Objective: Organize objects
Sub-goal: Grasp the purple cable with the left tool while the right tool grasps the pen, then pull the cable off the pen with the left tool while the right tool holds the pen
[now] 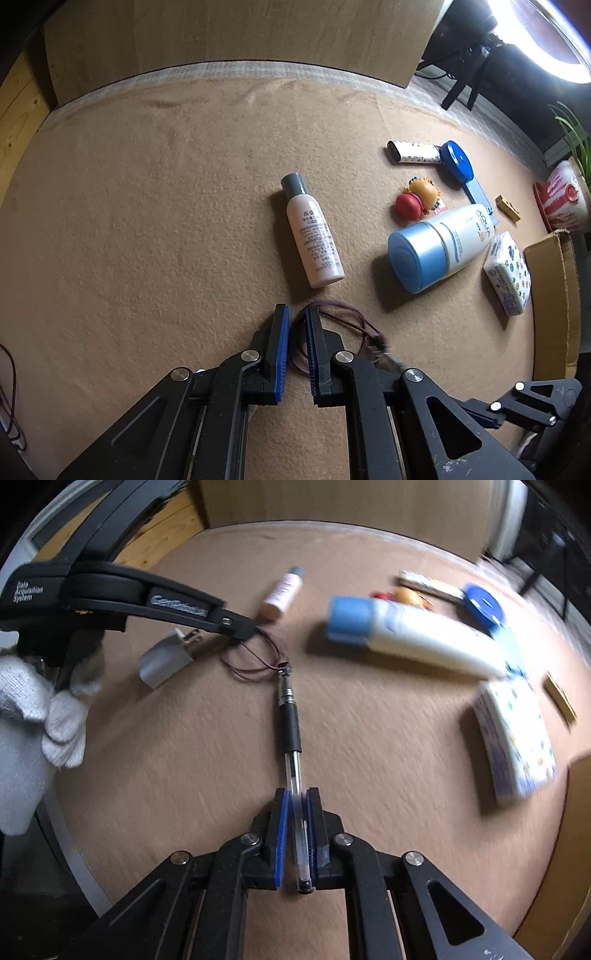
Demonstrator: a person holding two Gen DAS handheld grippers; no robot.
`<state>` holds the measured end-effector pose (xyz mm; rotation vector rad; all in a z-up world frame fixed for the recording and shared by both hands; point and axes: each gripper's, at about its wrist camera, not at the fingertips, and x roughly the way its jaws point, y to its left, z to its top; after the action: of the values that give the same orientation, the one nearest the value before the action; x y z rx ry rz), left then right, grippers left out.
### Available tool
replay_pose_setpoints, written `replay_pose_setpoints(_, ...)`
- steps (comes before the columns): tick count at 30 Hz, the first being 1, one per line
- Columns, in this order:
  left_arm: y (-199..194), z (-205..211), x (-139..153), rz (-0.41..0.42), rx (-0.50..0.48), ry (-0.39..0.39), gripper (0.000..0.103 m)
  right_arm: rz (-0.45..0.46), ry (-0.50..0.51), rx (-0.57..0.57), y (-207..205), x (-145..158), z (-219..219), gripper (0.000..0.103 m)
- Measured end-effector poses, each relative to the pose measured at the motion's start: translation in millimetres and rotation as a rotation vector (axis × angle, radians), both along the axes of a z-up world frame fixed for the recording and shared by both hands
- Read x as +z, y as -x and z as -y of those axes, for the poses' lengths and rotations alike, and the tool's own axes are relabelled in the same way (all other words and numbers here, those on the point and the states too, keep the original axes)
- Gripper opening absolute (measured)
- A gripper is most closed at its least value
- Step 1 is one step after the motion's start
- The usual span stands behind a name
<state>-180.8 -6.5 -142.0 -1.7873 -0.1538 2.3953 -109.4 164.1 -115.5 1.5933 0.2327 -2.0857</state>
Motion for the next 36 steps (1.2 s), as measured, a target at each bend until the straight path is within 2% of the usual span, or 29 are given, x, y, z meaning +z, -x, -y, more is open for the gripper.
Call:
replay_pose_setpoints(6, -16.8, -18.9, -0.6, -0.005, -0.045, -0.022, 0.010, 0.015, 0.029, -0.098, -11.0, 1.1, -30.2, 0.009)
replay_pose_setpoints(9, -27.2, -32.0, -0.6, -0.030, -0.059, 0.008, 0.010, 0.004, 0.040, -0.071, -20.7, 3.3, -35.0, 0.009)
replay_pose_setpoints(15, -20.4, -43.2, 4.1, -0.027, -0.055, -0.025, 0.006, -0.037, -0.003, 0.012, -27.4, 10.0, -19.0, 0.008)
replay_pose_setpoints(17, -18.9, -49.6, 5.9, 0.004, -0.056, -0.172, 0.004, -0.032, 0.007, -0.004, -25.5, 10.4, -16.0, 0.008)
replay_pose_setpoints(18, -20.7, -53.8, 9.3, 0.007, -0.064, -0.207, 0.004, -0.029, 0.008, -0.017, -22.0, 9.3, -16.6, 0.008)
replay_pose_setpoints(21, -27.4, -68.7, 16.1, -0.007, -0.104, -0.186, 0.004, -0.021, -0.009, -0.046, -22.0, 4.0, -16.1, 0.008)
replay_pose_setpoints(23, -31.8, -67.3, 21.3, -0.022, -0.098, -0.176, 0.004, -0.006, 0.008, -0.061, -26.3, 1.3, -24.7, 0.008)
replay_pose_setpoints(24, -32.7, -65.8, 23.4, -0.038, -0.094, -0.148, 0.004, 0.000, 0.014, -0.064, -27.0, 1.7, -26.8, 0.008)
replay_pose_setpoints(25, -34.3, -62.3, 25.2, -0.062, -0.087, -0.089, 0.004, 0.000, 0.015, -0.063, -27.9, 2.3, -27.7, 0.008)
replay_pose_setpoints(26, -32.2, -58.9, 24.2, -0.064, -0.072, -0.072, 0.005, -0.001, 0.014, -0.061, -28.7, 2.7, -27.9, 0.008)
replay_pose_setpoints(27, -32.1, -54.4, 22.4, -0.058, -0.051, -0.073, 0.011, -0.002, 0.011, -0.059, -29.2, 2.8, -27.7, 0.008)
replay_pose_setpoints(28, -32.7, -45.0, 19.7, -0.030, -0.037, -0.085, 0.028, -0.002, 0.009, -0.059, -29.1, 2.6, -27.0, 0.008)
replay_pose_setpoints(29, -33.7, -42.8, 18.2, -0.022, -0.041, -0.089, 0.037, -0.001, 0.008, -0.060, -30.5, 1.6, -28.0, 0.008)
replay_pose_setpoints(30, -33.9, -42.9, 16.2, -0.024, -0.048, -0.080, 0.051, -0.001, 0.006, -0.061, -30.1, 1.5, -27.3, 0.008)
replay_pose_setpoints(31, -36.7, -46.0, 14.3, -0.033, -0.060, -0.056, 0.054, -0.002, 0.005, -0.061, -30.1, 1.9, -26.2, 0.008)
replay_pose_setpoints(33, -39.1, -48.9, 9.7, -0.027, -0.080, -0.048, 0.054, -0.005, 0.003, -0.058, -30.4, 2.7, -23.6, 0.008)
replay_pose_setpoints(35, -39.4, -56.2, 1.3, -0.010, -0.088, -0.037, 0.042, -0.006, 0.003, -0.057, -30.3, 3.2, -21.5, 0.008)
replay_pose_setpoints(36, -41.5, -60.5, 1.1, -0.037, -0.091, 0.002, 0.028, -0.006, 0.001, -0.060, -29.9, 2.9, -20.8, 0.008)
